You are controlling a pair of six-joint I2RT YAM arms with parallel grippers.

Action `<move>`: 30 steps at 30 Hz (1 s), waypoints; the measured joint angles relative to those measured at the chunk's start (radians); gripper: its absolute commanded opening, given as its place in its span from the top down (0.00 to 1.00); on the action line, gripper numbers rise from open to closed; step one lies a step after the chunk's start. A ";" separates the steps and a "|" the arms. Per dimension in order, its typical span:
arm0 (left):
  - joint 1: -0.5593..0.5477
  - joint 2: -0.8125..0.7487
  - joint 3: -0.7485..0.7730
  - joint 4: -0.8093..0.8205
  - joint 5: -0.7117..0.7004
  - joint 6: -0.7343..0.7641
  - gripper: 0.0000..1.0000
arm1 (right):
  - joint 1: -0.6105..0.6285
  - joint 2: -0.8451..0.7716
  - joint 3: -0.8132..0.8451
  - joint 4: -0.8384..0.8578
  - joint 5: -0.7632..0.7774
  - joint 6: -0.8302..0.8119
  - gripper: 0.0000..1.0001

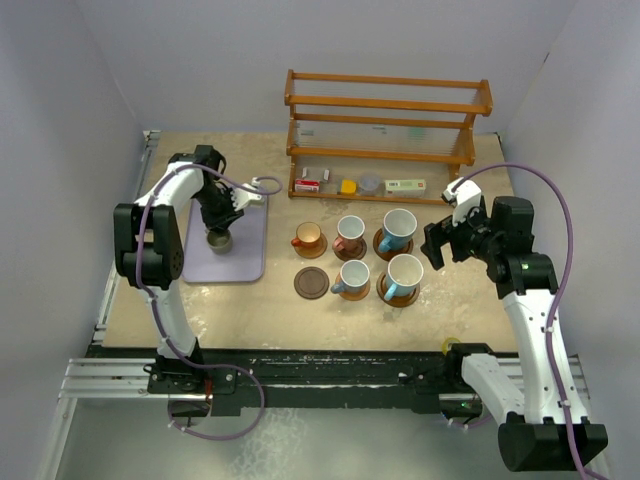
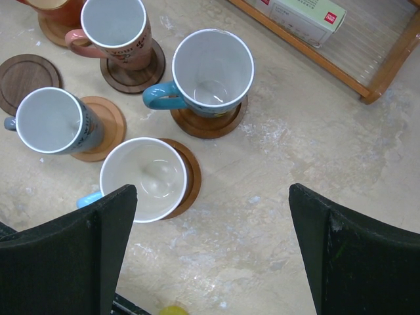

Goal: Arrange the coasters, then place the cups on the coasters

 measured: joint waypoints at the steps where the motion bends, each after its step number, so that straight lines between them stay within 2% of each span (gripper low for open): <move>1: 0.001 -0.003 -0.014 0.012 -0.010 -0.018 0.76 | 0.000 0.000 0.000 0.000 0.000 0.000 0.00; 10: 0.023 -0.101 -0.174 0.050 -0.079 -0.164 0.72 | 0.000 0.001 0.000 0.000 0.000 -0.002 0.00; 14: 0.026 -0.157 -0.207 0.061 -0.079 -0.193 0.68 | 0.000 0.006 0.000 0.000 0.000 -0.002 0.00; 20: 0.026 -0.163 -0.211 0.081 -0.055 -0.216 0.65 | 0.000 0.006 0.000 0.000 0.000 -0.002 0.00; 25: 0.025 -0.163 -0.211 0.095 -0.023 -0.210 0.65 | 0.000 0.006 0.000 0.000 0.000 -0.002 0.00; 30: 0.016 -0.163 -0.211 0.097 -0.007 -0.196 0.74 | 0.000 0.006 0.000 0.000 0.000 -0.002 0.00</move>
